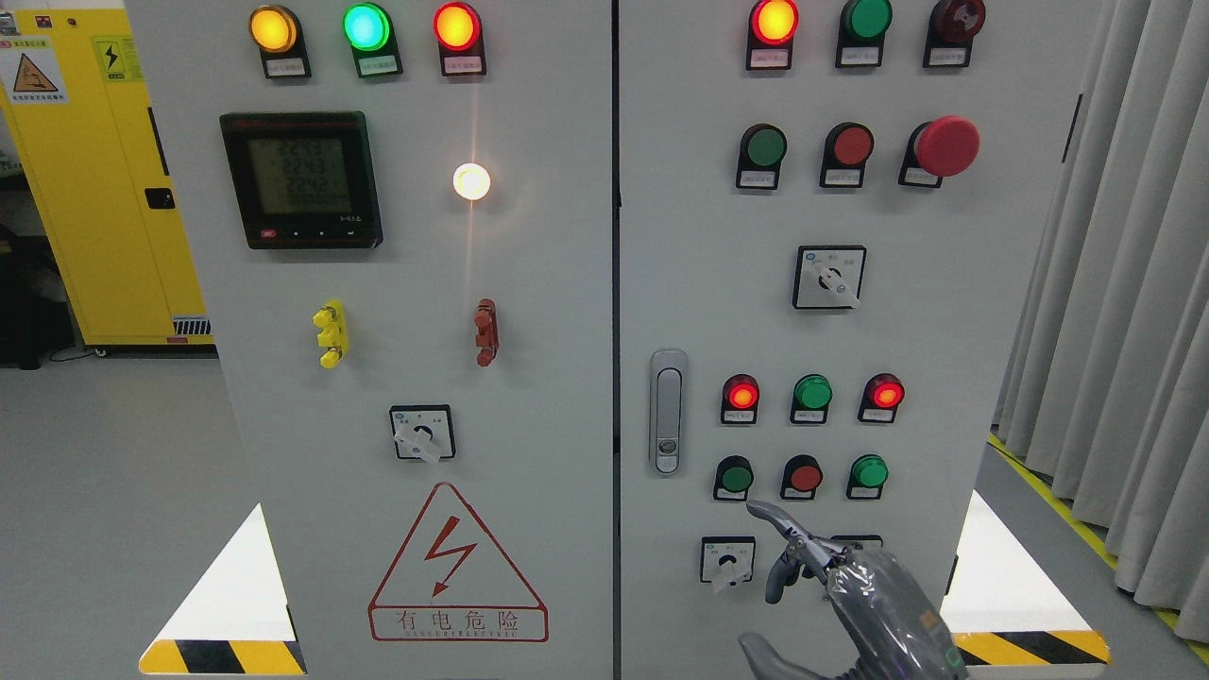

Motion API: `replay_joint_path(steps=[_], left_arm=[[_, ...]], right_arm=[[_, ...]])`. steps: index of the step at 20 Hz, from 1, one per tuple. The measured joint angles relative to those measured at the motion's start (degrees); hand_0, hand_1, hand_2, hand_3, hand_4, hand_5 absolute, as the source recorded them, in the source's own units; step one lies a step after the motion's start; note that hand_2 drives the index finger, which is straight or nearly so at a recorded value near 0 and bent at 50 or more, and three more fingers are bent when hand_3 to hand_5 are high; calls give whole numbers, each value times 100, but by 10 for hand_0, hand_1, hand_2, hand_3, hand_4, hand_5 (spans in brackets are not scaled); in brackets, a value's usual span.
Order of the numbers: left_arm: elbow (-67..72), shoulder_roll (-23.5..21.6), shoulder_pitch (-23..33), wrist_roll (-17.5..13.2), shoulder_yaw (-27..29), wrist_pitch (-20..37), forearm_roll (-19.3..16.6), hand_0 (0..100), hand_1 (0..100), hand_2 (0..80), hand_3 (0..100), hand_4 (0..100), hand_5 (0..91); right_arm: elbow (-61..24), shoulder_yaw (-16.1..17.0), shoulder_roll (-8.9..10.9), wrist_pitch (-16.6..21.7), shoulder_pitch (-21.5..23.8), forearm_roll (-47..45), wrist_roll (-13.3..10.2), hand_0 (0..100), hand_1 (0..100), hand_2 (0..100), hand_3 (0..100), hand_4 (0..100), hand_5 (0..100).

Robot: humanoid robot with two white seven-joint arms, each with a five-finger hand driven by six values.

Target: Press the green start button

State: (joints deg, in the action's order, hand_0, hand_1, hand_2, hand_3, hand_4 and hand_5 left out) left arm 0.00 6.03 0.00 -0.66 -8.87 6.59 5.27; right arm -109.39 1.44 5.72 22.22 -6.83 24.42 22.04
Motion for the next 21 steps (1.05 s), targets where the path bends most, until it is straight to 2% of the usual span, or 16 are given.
replay_joint_path(steps=[2,5,6,9,21], left_arm=[[0,0,0,0,0,0,0,120,556,0,0,0,0],[0,0,0,0,-1,0,0,120,556,0,0,0,0],[0,0,0,0,-1,0,0,120,556,0,0,0,0],[0,0,0,0,-1,0,0,120,556,0,0,0,0],[0,0,0,0,0,0,0,120,556,0,0,0,0]], right_arm=[[-118,-24,-14,-241,203,-664,127,431,510,0,0,66,2],[-285,-52,-33,-637,406,-1644,197,389,489,0,0,8,0],[-331,-60,-39,-723,452,-1887,200,348,477,0,0,0,0],[-443,-81,-51,-908,546,-2420,219,328,476,0,0,0,0],[-674,-123,-73,-1067,666,-3079,234,304,478,0,0,0,0]])
